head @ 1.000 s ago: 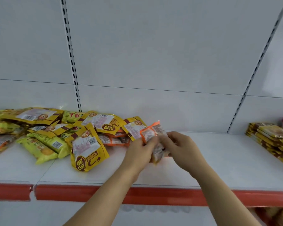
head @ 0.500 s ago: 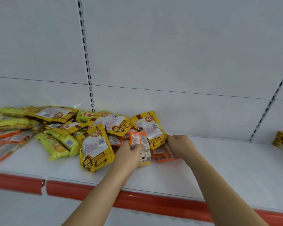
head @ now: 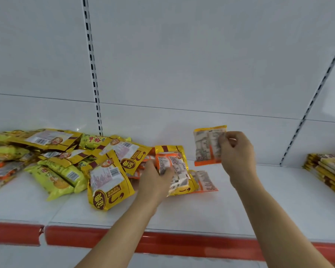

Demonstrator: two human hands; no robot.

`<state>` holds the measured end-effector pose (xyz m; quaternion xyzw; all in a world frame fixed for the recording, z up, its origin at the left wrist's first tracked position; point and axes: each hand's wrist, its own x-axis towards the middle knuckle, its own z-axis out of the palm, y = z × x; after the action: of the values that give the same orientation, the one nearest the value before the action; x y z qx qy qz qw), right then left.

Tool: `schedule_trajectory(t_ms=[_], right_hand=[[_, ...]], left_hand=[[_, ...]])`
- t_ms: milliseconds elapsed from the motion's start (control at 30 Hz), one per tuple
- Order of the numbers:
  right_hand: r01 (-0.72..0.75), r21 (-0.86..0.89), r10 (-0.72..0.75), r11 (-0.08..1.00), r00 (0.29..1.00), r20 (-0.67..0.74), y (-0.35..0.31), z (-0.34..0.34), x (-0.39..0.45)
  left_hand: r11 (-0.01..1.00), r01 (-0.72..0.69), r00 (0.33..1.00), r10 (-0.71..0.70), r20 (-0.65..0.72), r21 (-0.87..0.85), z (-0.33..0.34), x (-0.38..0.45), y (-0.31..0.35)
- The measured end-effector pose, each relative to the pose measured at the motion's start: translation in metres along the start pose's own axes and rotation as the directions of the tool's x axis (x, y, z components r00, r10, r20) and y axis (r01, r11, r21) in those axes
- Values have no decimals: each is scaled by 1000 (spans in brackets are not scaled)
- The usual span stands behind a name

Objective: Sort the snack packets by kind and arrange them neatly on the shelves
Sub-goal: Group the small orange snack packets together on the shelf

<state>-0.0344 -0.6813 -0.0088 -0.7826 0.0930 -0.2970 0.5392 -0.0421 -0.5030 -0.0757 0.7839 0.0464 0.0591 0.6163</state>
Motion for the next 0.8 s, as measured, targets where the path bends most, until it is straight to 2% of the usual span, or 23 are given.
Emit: schedule_trajectory(t_ms=[67,133,167,200,300,367,433,500,567,633,733,800], right_hand=[[-72,44,63,996,983,173,4,12,-16],[-29,-96,51,995,970,236,15,26,-31],[-1,-149,36,989,971,235,18,31,-37],[14,-157,25,987,969,244,20,33,-40],[26,-152,23,988,949,314,22,31,-37],[27,-347,70,937,962,264,34,29,-25],[17,-614,156,789,961,227,53,27,-13],[-19,-710,263,704,936,236,68,29,-10],[-41,-685,280,727,929,242,74,31,-10],[-48,-609,211,792,957,198,70,28,-10],[-28,-472,56,881,997,46,54,16,-7],[27,-379,-56,925,996,-66,37,6,-7]], left_hand=[[968,81,996,-69,58,-236,3,3,-1],[845,215,970,-127,206,-490,5,3,4],[830,218,964,-100,248,-514,5,4,4],[856,189,962,-62,266,-481,4,5,3],[926,75,979,2,204,-370,0,12,-8],[930,58,987,2,161,-364,-4,16,-12],[914,89,985,-23,169,-396,-9,18,-13],[916,78,988,-17,156,-393,-12,18,-13],[921,74,989,-18,148,-383,-13,17,-14],[936,56,991,-11,131,-348,-14,16,-14],[942,45,990,3,142,-332,-15,15,-11],[940,29,991,17,132,-339,-15,16,-8]])
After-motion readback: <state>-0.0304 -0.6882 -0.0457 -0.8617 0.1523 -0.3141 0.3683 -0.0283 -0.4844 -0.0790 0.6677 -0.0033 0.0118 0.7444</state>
